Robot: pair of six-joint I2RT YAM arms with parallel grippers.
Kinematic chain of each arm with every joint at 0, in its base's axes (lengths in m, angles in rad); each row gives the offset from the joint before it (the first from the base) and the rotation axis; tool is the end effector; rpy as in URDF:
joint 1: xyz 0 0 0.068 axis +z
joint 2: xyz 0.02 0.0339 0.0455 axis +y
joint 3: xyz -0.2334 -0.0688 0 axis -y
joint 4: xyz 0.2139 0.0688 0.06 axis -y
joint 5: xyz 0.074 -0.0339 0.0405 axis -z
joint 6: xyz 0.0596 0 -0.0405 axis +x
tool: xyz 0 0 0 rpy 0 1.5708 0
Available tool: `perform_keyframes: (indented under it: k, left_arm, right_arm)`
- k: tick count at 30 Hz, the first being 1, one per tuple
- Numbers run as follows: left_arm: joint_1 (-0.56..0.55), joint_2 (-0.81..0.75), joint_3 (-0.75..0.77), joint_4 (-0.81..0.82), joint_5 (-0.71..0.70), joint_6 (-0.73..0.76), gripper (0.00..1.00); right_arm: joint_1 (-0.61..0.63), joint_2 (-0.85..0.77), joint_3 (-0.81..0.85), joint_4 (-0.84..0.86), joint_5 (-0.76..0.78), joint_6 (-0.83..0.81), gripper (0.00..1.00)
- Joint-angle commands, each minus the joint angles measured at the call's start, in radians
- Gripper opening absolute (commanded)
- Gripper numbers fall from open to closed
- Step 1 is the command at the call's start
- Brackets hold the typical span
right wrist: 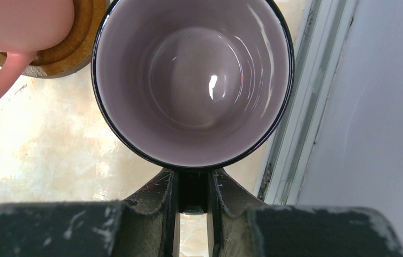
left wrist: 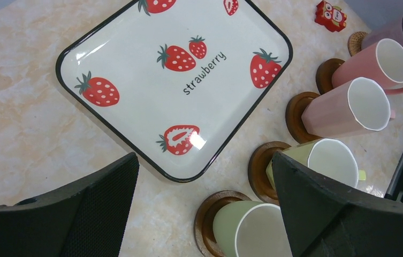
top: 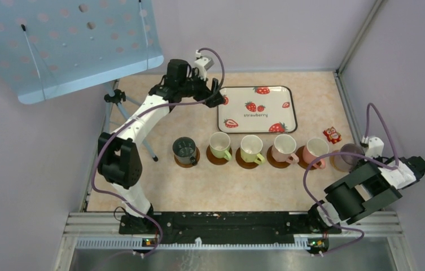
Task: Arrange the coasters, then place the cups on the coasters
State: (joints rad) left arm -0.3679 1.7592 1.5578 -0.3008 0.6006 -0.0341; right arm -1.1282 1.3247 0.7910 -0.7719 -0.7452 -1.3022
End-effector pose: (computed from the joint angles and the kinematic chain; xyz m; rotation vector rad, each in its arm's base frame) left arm 0.3548 -0.1729 0.2995 0.7127 1.9640 -0.8664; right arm 0.1259 -0.1713 0.1690 -0.3271 2.3366 0.0260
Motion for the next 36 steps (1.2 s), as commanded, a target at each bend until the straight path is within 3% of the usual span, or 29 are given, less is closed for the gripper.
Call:
perform_keyframes:
  k: [1,15,24,36]
  left_arm:
    - [-0.016,-0.009,0.044,0.004,-0.016,0.026,0.99]
    - [-0.024,0.04,0.086,-0.005,-0.032,0.063,0.99]
    - [-0.028,0.057,0.098,-0.006,-0.038,0.069,0.99]
    - [-0.027,0.072,0.116,-0.023,-0.034,0.1,0.99]
  right_arm:
    - [-0.003,0.017,0.058,0.035,-0.114,-0.06,0.0]
    - [0.004,0.1,0.095,0.024,-0.113,-0.079,0.0]
    - [0.022,0.138,0.133,-0.032,-0.083,-0.102,0.38]
    - [0.056,0.126,0.206,-0.132,-0.056,-0.149,0.63]
